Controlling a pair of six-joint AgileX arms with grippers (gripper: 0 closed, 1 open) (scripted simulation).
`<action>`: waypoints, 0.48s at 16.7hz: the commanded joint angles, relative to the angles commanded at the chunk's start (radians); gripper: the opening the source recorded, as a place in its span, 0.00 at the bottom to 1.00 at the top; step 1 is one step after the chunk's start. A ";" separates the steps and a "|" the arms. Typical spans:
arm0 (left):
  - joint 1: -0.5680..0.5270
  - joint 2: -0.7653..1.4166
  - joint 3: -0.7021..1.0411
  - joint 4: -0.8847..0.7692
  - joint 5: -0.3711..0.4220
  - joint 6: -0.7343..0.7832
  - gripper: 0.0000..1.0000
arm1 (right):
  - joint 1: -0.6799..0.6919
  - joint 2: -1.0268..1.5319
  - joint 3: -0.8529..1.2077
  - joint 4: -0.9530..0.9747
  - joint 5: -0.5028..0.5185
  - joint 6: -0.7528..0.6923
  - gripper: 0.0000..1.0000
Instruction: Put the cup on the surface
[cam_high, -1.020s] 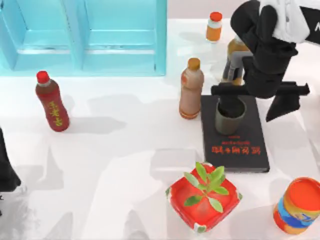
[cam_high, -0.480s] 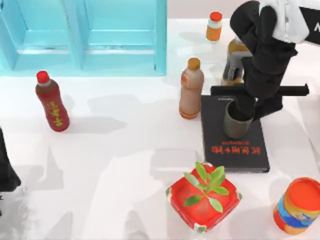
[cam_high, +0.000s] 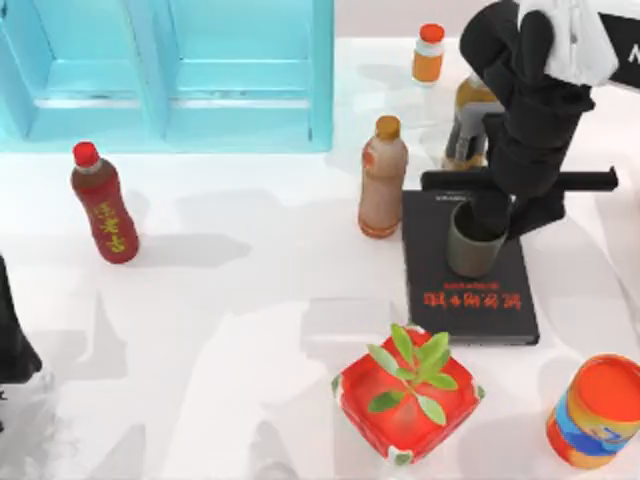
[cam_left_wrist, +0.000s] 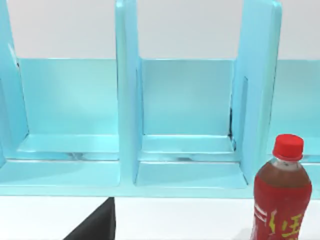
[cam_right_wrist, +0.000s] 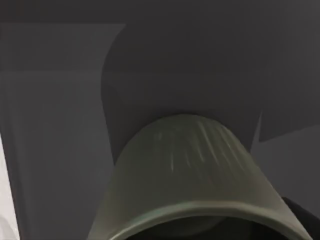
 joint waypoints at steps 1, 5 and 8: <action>0.000 0.000 0.000 0.000 0.000 0.000 1.00 | 0.000 -0.003 0.013 -0.014 0.000 0.000 0.00; 0.000 0.000 0.000 0.000 0.000 0.000 1.00 | -0.001 -0.021 0.110 -0.135 0.000 -0.001 0.00; 0.000 0.000 0.000 0.000 0.000 0.000 1.00 | -0.001 -0.028 0.149 -0.179 0.000 -0.001 0.00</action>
